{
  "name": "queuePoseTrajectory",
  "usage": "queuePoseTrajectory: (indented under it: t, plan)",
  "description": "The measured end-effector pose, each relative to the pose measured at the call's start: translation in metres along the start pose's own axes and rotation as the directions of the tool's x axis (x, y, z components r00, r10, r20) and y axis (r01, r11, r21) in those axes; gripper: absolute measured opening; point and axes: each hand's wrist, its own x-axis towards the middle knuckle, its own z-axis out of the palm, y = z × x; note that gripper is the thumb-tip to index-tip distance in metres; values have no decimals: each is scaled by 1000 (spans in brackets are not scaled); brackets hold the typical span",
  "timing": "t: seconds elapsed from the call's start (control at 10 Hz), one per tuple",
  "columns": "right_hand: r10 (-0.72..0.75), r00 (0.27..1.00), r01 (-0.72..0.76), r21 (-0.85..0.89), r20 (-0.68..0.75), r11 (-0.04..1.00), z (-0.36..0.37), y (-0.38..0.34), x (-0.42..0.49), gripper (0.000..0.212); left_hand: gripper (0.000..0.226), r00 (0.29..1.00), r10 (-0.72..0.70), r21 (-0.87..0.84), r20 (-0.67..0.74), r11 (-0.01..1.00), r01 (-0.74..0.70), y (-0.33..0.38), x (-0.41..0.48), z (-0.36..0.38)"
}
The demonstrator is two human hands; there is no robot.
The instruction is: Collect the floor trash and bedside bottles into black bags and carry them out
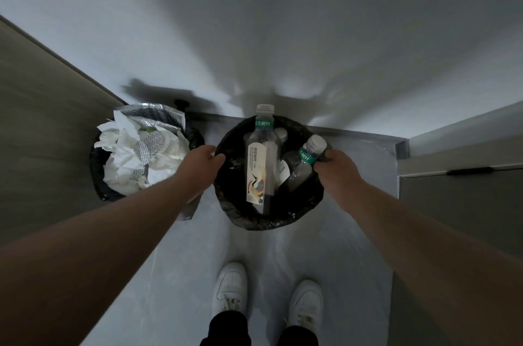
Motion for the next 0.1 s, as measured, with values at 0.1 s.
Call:
queuePoseTrajectory:
  t: [0.1]
  plan:
    - [3, 998, -1, -25, 57, 1000, -17, -1, -47, 17, 32, 999, -2, -29, 48, 1000, 3, 11, -34, -18]
